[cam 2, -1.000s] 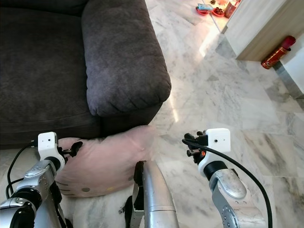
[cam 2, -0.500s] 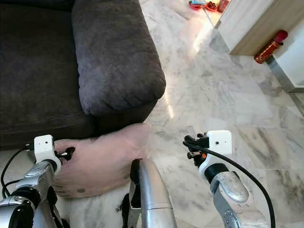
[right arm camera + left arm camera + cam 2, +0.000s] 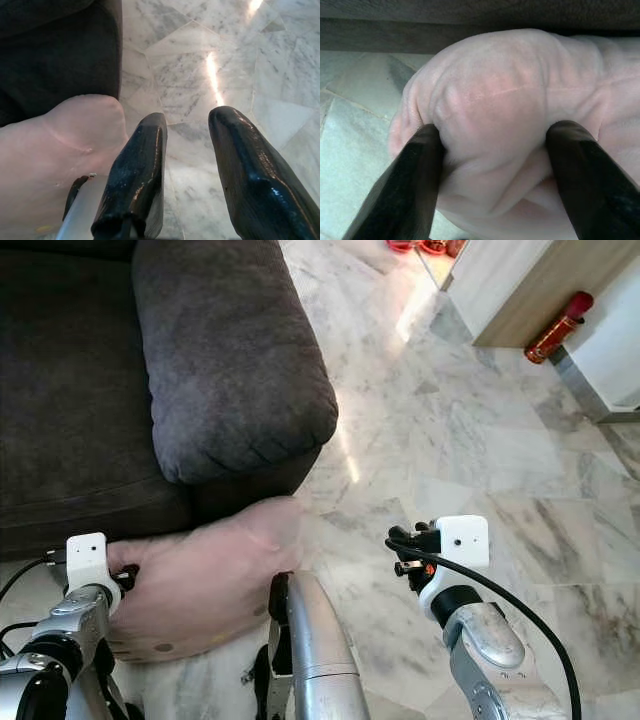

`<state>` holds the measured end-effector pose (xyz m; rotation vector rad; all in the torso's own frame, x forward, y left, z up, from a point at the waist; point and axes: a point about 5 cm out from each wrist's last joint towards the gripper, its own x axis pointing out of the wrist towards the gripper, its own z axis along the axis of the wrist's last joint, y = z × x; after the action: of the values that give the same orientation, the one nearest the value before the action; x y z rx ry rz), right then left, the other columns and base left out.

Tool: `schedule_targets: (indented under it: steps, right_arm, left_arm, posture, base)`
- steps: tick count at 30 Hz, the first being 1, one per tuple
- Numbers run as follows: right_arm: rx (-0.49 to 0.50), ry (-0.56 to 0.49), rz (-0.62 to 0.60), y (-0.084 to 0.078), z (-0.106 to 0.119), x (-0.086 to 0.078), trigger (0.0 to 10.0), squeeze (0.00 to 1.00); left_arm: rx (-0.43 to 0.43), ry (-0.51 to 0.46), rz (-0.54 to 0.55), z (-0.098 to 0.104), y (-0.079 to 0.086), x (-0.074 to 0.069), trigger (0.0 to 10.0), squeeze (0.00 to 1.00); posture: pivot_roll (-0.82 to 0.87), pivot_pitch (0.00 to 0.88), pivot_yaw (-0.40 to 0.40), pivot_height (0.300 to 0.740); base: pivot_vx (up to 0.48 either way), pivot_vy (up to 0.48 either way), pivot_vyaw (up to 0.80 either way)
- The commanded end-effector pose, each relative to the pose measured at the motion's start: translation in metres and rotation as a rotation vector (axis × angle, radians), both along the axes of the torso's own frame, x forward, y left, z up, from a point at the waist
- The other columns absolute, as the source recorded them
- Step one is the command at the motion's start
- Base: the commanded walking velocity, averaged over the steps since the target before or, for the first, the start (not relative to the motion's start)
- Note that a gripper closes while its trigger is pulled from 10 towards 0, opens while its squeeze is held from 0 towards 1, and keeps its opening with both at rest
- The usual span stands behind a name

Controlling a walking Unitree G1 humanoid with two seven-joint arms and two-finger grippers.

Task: Move the pillow to the sofa from floor

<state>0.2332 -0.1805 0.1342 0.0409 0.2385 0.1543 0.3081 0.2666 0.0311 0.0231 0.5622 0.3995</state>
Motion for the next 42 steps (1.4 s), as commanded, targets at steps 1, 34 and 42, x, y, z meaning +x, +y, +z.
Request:
schedule_targets:
  steps: [1, 34, 42]
  right_arm:
    - [-0.016, 0.013, -0.03, -0.009, 0.0, -0.005, 10.0, 0.0]
    - [0.014, -0.005, -0.032, 0.001, -0.005, 0.009, 10.0, 0.0]
    - [0.031, -0.017, -0.037, 0.006, -0.016, 0.021, 10.0, 0.0]
  left_arm:
    - [-0.01, 0.129, 0.005, -0.026, -0.004, -0.022, 0.0, 0.0]
    - [0.026, 0.084, -0.014, -0.024, -0.007, -0.021, 0.0, 0.0]
    - [0.065, -0.018, -0.151, -0.023, -0.029, -0.02, 0.0, 0.0]
  posture:
    - [-0.15, 0.299, -0.321, 0.519]
    - [-0.1, 0.268, -0.282, 0.519]
    - [-0.03, 0.17, -0.23, 0.519]
  base:
    - [0.0, 0.0, 0.0]
    - [0.0, 0.0, 0.0]
    - [0.0, 0.0, 0.0]
